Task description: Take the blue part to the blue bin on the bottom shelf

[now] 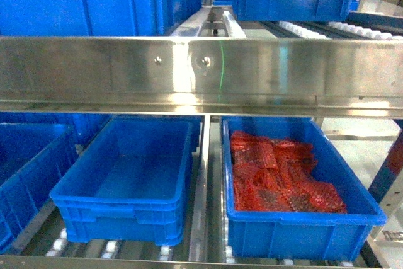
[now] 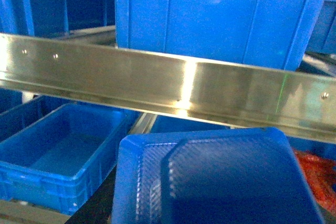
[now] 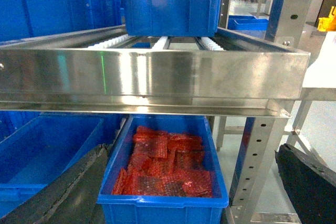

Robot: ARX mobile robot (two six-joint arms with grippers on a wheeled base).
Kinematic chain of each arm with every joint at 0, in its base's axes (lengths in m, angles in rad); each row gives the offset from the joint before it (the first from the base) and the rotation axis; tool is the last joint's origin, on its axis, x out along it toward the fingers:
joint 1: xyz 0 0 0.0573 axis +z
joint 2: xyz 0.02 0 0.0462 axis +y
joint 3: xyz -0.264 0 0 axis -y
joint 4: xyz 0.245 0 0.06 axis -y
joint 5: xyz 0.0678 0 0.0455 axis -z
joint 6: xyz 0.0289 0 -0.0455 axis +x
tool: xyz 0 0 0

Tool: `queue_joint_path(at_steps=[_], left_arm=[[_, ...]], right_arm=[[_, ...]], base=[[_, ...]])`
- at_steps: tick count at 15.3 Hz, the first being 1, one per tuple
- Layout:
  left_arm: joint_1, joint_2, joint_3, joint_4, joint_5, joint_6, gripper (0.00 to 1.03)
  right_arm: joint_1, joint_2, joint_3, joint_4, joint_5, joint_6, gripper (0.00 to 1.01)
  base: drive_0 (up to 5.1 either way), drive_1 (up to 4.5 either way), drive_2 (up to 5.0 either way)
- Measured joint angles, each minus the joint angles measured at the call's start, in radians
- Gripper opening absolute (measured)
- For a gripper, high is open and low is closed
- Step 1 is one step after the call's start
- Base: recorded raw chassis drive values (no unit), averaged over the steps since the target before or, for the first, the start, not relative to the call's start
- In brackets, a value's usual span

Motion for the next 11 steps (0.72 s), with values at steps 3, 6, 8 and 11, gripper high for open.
queue_joint_path(at_steps=[3, 6, 8, 11], left_arm=[[0.0, 0.0, 0.0, 0.0, 0.0, 0.0, 0.43], [0.0, 0.0, 0.0, 0.0, 0.0, 0.0, 0.43], [0.0, 0.0, 0.0, 0.0, 0.0, 0.0, 0.43], [0.0, 0.0, 0.0, 0.0, 0.0, 0.0, 0.43]], right_arm=[[0.0, 0.0, 0.0, -0.001, 0.002, 0.0, 0.98], [0.0, 0.0, 0.0, 0.0, 0.001, 0.0, 0.98], [0.0, 0.0, 0.0, -0.001, 0.001, 0.0, 0.98], [0.0, 0.0, 0.0, -0.001, 0.001, 0.0, 0.98]], base=[[0.0, 0.0, 0.0], [0.0, 0.0, 0.0], [0.0, 0.0, 0.0], [0.0, 0.0, 0.0]])
